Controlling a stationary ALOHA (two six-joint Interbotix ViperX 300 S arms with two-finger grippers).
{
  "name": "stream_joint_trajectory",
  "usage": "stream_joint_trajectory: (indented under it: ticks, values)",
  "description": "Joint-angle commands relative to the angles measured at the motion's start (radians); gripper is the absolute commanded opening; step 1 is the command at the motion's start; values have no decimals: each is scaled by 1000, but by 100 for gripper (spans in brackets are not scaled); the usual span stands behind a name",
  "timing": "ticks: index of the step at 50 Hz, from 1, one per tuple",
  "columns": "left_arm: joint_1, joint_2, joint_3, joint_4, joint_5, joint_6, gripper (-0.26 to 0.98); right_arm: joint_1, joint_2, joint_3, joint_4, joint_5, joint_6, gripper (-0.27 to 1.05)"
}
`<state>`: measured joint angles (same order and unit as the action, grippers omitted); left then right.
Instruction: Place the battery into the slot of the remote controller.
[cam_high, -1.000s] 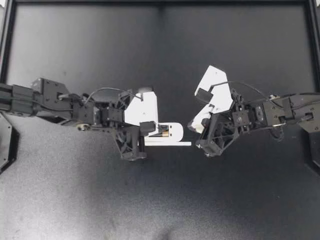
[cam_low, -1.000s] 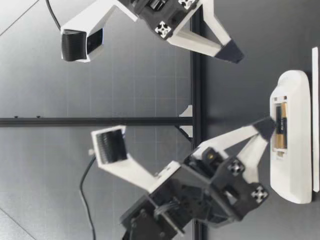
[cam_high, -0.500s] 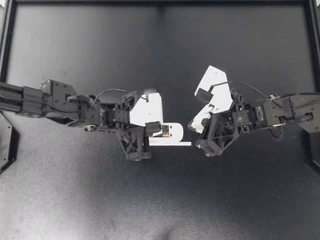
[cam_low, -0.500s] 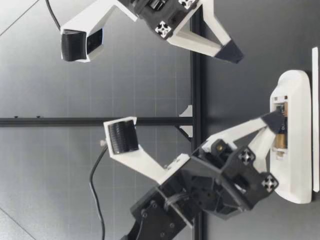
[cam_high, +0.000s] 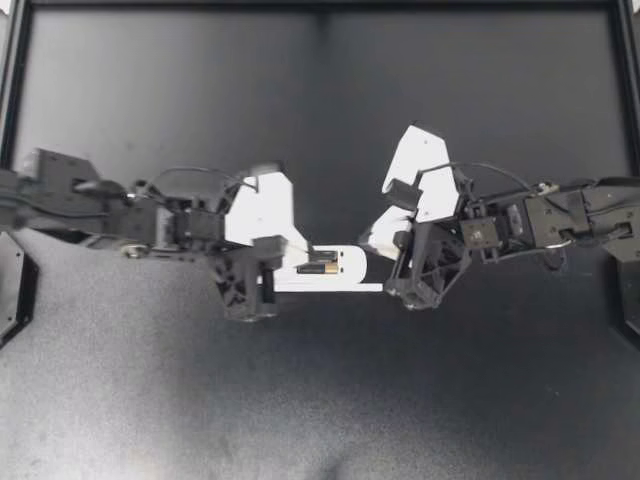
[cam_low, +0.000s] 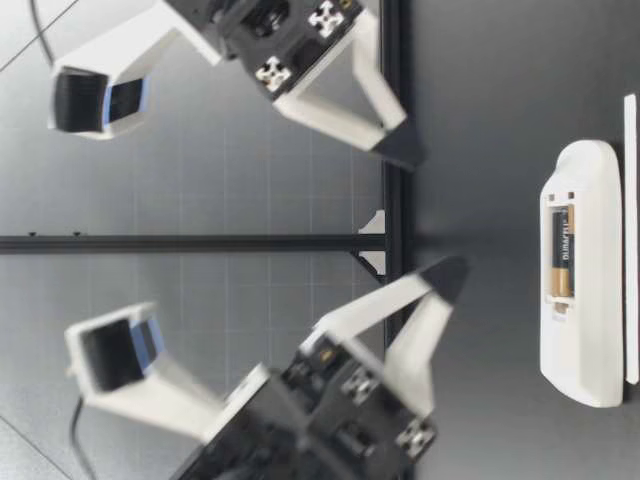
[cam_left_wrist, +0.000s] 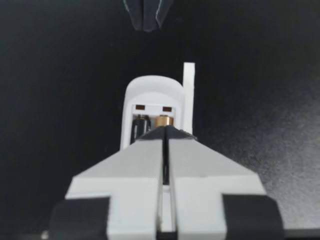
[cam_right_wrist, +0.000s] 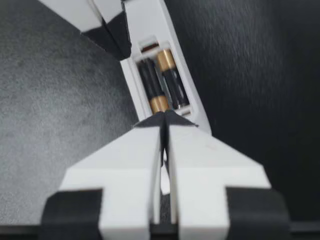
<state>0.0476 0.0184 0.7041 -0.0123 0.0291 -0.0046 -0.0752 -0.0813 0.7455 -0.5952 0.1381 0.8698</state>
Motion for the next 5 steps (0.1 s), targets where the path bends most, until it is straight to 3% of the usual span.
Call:
stream_joint_trajectory:
  ticks: [1, 5]
  values:
    - [3, -58, 6, 2, -12, 2, -14, 9, -31, -32, -32, -20, -8, -10]
    - [3, -77, 15, 2, -15, 3, -14, 15, -34, -41, -44, -26, -26, -10]
